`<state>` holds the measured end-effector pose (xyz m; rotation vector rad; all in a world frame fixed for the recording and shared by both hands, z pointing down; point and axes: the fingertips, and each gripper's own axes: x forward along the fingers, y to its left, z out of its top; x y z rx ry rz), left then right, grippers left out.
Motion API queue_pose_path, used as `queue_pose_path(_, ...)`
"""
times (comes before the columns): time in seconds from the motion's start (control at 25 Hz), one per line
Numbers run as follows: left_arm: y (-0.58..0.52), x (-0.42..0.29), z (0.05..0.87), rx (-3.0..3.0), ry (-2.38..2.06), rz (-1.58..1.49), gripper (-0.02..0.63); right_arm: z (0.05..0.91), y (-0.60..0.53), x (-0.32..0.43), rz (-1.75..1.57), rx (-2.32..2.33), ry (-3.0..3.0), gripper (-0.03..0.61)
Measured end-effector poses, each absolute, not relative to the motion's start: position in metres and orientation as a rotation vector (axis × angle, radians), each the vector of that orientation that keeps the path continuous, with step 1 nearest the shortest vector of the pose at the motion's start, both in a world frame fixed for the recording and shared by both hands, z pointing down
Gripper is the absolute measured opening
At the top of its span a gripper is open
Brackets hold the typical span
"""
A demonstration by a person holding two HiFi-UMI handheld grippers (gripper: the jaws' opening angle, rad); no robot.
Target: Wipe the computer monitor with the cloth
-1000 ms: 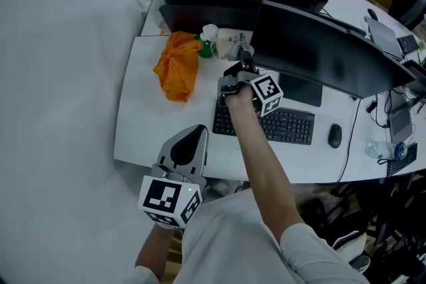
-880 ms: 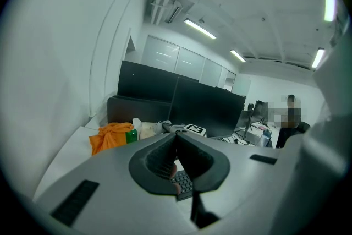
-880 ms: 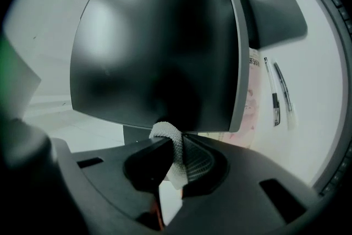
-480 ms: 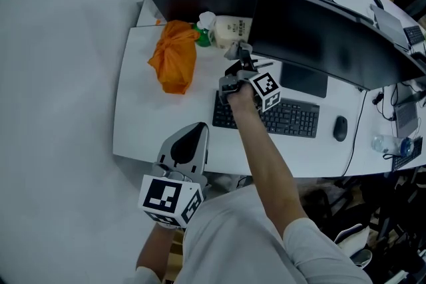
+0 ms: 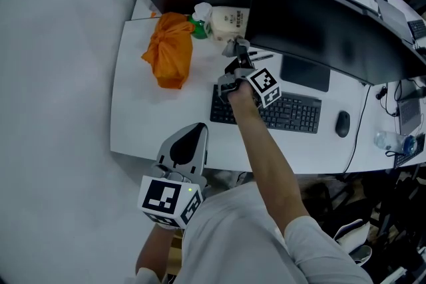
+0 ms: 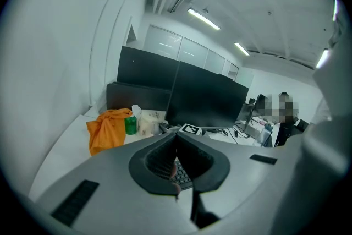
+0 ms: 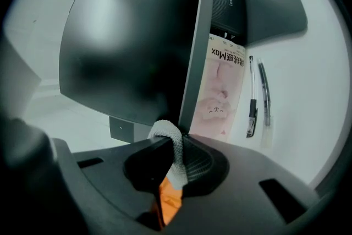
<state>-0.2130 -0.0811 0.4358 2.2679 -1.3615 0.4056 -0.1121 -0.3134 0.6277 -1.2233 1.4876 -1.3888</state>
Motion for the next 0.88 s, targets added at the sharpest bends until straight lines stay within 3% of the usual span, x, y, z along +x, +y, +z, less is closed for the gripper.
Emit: queue_pose_path(0.88, -0.078, -0.211, 0.434, 2.252, -1.384, 0.404, 0.019, 0.654, -0.308, -0.091, -1.392, -1.481, 1.694, 0.034)
